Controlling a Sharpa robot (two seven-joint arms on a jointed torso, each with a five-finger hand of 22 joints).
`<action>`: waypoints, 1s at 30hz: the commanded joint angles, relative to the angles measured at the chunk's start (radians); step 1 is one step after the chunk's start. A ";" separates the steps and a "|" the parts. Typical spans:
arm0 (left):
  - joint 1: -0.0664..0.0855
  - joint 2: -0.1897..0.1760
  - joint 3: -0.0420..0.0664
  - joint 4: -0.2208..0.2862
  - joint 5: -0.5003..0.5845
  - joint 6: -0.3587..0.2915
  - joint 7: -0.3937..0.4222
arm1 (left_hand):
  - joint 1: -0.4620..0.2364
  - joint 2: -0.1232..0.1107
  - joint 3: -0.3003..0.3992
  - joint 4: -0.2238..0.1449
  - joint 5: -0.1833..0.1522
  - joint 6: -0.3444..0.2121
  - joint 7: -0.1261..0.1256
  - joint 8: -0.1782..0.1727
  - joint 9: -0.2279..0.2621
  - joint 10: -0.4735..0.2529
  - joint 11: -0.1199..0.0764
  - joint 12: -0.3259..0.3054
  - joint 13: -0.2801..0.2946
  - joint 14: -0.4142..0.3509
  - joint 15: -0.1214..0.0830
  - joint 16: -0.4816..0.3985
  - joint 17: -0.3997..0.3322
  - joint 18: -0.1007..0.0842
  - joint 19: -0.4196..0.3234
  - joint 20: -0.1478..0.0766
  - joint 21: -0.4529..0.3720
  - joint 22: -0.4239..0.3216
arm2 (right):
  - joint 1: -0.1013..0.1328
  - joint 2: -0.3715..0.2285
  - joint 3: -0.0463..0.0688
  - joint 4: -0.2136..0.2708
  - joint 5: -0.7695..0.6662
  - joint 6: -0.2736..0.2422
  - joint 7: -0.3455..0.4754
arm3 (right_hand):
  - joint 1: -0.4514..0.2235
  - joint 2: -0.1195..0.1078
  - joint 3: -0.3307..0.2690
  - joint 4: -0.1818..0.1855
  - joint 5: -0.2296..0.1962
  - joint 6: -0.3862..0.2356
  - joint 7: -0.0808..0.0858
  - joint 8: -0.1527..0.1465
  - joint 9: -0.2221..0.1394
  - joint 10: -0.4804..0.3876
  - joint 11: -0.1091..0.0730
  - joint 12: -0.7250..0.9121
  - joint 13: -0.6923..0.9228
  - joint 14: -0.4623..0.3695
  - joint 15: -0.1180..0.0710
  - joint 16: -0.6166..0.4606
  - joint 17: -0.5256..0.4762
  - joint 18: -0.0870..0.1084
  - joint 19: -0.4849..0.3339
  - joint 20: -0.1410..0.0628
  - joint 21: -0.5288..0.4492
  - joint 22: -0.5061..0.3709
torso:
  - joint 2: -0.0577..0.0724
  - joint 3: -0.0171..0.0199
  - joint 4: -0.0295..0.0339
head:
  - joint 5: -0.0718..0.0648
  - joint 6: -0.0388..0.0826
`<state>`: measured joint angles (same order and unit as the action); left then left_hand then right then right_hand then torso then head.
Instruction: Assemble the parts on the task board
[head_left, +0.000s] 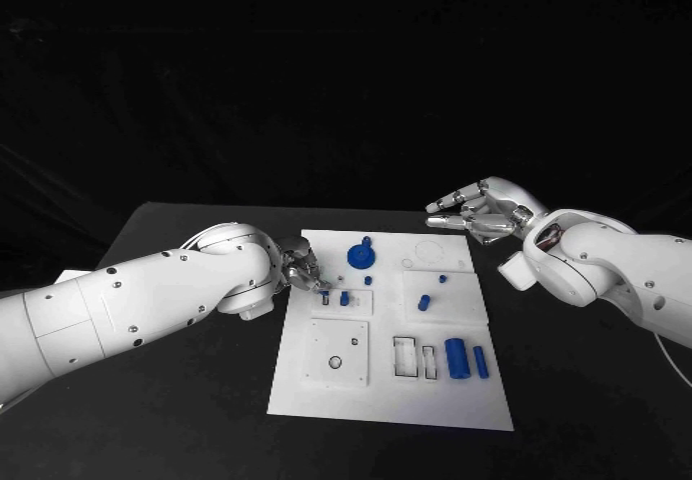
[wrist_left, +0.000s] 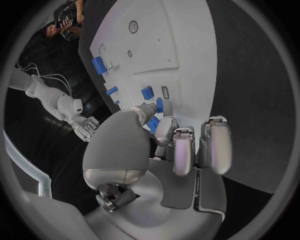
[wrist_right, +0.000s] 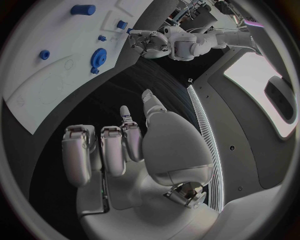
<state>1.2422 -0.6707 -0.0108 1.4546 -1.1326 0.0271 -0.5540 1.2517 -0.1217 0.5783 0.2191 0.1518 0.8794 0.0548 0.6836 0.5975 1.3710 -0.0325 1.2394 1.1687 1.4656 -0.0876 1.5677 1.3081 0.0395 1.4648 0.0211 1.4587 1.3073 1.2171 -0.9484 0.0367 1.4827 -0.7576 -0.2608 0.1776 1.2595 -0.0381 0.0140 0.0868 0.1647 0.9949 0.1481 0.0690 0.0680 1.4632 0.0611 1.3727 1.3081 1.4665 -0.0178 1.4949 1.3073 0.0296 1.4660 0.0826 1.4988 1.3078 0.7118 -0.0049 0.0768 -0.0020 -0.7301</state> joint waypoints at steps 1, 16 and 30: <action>-0.005 0.000 0.000 0.007 -0.046 -0.049 0.014 | -0.010 -0.001 0.143 -0.136 0.004 0.008 -0.011 0.005 0.001 0.008 0.002 0.003 0.001 0.105 0.001 0.003 0.263 -0.004 0.052 -0.001 0.003 0.113 | -0.002 0.001 0.000 -0.001 0.000 0.016 0.008 | -0.003 0.007 -0.006 0.002 0.007 -0.008 -0.001 0.000 0.001 -0.003 -0.001 -0.004 0.147 0.073 0.001 -0.006 0.133 0.005 0.041 0.003 -0.007 0.100 | 0.000 0.0004 -0.0003 | 0.004 -0.002; -0.015 0.011 -0.002 0.002 -0.051 0.024 -0.041 | -0.015 -0.004 0.152 -0.139 0.004 0.010 -0.012 0.006 0.002 0.008 0.002 0.002 -0.001 0.105 0.000 0.003 0.263 -0.004 0.052 -0.002 0.004 0.115 | -0.004 0.002 -0.001 -0.001 0.000 0.018 0.009 | -0.003 0.007 -0.008 0.003 0.007 -0.008 -0.001 0.000 0.001 -0.003 -0.001 -0.005 0.146 0.073 0.001 -0.007 0.131 0.005 0.041 0.003 -0.007 0.099 | 0.001 0.0020 -0.0011 | 0.004 -0.009; -0.018 0.021 -0.003 -0.013 -0.052 0.060 -0.066 | -0.015 -0.005 0.154 -0.140 0.004 0.010 -0.012 0.007 0.002 0.009 0.001 0.002 -0.001 0.105 0.000 0.003 0.263 -0.004 0.052 -0.002 0.004 0.115 | -0.005 0.002 -0.001 0.000 0.001 0.018 0.010 | -0.003 0.007 -0.008 0.003 0.007 -0.008 -0.001 0.000 0.001 -0.003 -0.001 -0.005 0.146 0.073 0.001 -0.007 0.131 0.005 0.041 0.003 -0.007 0.099 | 0.001 0.0018 -0.0007 | 0.002 -0.011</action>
<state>1.2260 -0.6515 -0.0126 1.4441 -1.1771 0.0533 -0.6023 1.2340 -0.1393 0.6044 0.1986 0.1530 0.8868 0.0550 0.6842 0.5989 1.3758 -0.0303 1.2394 1.1684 1.4656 -0.0876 1.5677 1.3077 0.0396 1.4648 0.0211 1.4587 1.3073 1.2130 -0.9471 0.0359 1.4813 -0.7566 -0.2577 0.1783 1.2595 -0.0381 0.0111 0.0897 0.1685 0.9948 0.1482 0.0690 0.0678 1.4632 0.0611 1.3726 1.3081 1.4665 -0.0178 1.4949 1.3079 0.0296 1.4660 0.0826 1.4949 1.3075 0.7129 -0.0029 0.0757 0.0002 -0.7412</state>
